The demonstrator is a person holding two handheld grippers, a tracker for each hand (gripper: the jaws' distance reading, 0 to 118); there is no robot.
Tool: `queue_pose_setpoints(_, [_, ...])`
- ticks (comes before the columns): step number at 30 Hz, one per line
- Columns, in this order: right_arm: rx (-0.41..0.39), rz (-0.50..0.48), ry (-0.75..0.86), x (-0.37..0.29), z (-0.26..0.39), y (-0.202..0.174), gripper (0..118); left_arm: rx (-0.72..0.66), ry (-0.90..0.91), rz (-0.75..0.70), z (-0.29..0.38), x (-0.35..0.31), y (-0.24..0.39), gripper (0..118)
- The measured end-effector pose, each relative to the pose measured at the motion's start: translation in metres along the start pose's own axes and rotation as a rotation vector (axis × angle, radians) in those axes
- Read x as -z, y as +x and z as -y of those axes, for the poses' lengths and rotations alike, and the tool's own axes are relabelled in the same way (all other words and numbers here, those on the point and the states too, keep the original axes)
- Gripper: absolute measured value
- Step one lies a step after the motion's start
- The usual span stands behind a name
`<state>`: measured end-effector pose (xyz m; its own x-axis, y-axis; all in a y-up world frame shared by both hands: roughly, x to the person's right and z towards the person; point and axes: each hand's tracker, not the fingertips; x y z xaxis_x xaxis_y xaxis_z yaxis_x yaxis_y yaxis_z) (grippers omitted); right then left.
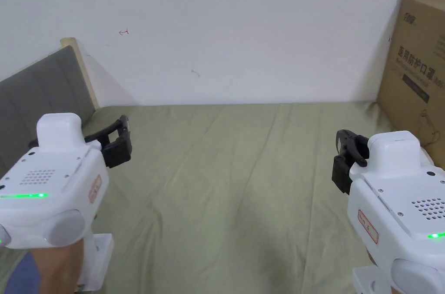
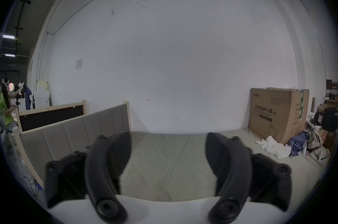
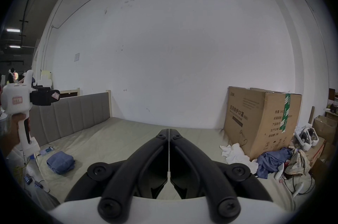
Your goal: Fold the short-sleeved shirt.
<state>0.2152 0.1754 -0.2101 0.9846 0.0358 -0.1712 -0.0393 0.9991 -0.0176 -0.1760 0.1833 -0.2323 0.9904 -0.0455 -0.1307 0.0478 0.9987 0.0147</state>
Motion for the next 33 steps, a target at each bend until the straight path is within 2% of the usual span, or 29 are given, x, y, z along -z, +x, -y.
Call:
queue_pose_setpoints(2, [-0.004,0.015,0.009,-0.005,-0.002,0.003,3,-0.002,0.042,0.022,0.005,-0.007,0.019,61])
queue_pose_setpoints(4, [-0.019,0.034,0.013,-0.011,-0.007,0.003,3,-0.018,0.095,0.061,0.011,-0.014,0.032,18])
queue_pose_setpoints(5, [-0.025,0.042,0.013,-0.013,-0.007,0.004,3,-0.03,0.126,0.055,0.014,-0.019,0.038,8])
queue_pose_setpoints(7, [-0.029,0.057,0.018,-0.018,-0.008,0.005,3,-0.033,0.144,0.075,0.016,-0.026,0.051,5])
queue_pose_setpoints(16, [-0.002,0.112,0.015,-0.024,-0.008,0.014,3,-0.025,0.081,0.131,0.031,-0.027,0.084,5])
queue_pose_setpoints(33, [0.004,0.151,-0.003,-0.027,0.003,0.022,3,-0.036,0.031,0.147,0.044,-0.028,0.093,5])
